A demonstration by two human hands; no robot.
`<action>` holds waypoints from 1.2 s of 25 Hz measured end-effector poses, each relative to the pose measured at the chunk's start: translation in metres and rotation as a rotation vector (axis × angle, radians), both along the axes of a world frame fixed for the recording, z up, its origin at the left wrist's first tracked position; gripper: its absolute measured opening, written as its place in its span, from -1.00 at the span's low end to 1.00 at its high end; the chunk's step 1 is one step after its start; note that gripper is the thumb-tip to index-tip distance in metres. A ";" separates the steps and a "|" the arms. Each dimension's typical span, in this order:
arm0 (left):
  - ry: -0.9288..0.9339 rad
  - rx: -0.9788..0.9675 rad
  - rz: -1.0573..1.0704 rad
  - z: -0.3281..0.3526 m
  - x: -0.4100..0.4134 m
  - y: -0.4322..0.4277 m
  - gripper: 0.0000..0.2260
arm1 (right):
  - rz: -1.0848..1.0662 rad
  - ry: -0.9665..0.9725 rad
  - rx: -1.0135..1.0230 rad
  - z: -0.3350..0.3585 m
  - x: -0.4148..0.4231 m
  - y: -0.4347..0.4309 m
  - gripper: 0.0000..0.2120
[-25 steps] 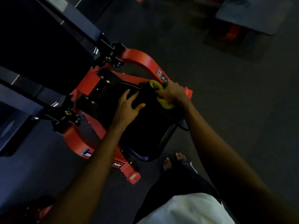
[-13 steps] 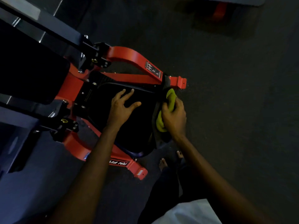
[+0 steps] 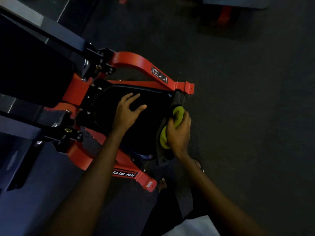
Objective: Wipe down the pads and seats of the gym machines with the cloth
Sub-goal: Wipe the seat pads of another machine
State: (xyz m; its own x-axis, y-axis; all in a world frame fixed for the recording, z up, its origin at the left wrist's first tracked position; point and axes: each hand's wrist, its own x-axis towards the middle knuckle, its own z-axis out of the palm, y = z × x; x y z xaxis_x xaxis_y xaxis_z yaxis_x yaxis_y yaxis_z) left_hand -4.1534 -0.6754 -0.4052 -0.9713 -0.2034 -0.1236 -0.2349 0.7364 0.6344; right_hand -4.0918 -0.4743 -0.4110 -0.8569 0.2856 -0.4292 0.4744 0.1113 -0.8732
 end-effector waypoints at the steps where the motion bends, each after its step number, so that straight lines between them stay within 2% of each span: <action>1: 0.028 -0.004 -0.007 0.000 0.006 -0.005 -0.58 | -0.006 -0.001 0.013 0.000 -0.008 0.001 -0.73; 4: 0.088 -0.020 -0.048 -0.005 0.037 -0.029 -0.63 | -0.089 0.009 0.000 -0.001 -0.003 0.000 -0.83; 9: 0.078 0.069 -0.168 -0.011 0.055 -0.052 -0.55 | -0.094 0.056 0.082 -0.003 0.074 -0.034 -0.78; 14: 0.065 0.067 -0.339 -0.014 0.056 -0.071 -0.49 | -0.237 0.046 0.141 0.000 0.065 -0.041 -0.82; 18: 0.098 0.061 -0.354 -0.016 0.059 -0.070 -0.52 | -0.206 0.177 0.227 -0.010 0.124 -0.081 -0.73; 22: 0.080 0.060 -0.364 -0.013 0.060 -0.070 -0.51 | -0.376 0.060 0.142 -0.008 0.102 -0.075 -0.86; 23: 0.087 0.055 -0.360 -0.013 0.060 -0.072 -0.51 | -0.370 0.094 0.176 -0.011 0.105 -0.078 -0.86; 26: 0.100 0.054 -0.373 -0.015 0.061 -0.075 -0.53 | -0.221 0.342 0.321 -0.025 0.134 -0.089 -0.69; 28: 0.119 0.034 -0.378 -0.016 0.063 -0.085 -0.57 | -0.138 0.368 0.428 -0.035 0.138 -0.088 -0.52; 30: 0.141 -0.002 -0.325 -0.019 0.071 -0.107 -0.60 | -0.152 0.331 0.422 -0.036 0.141 -0.094 -0.42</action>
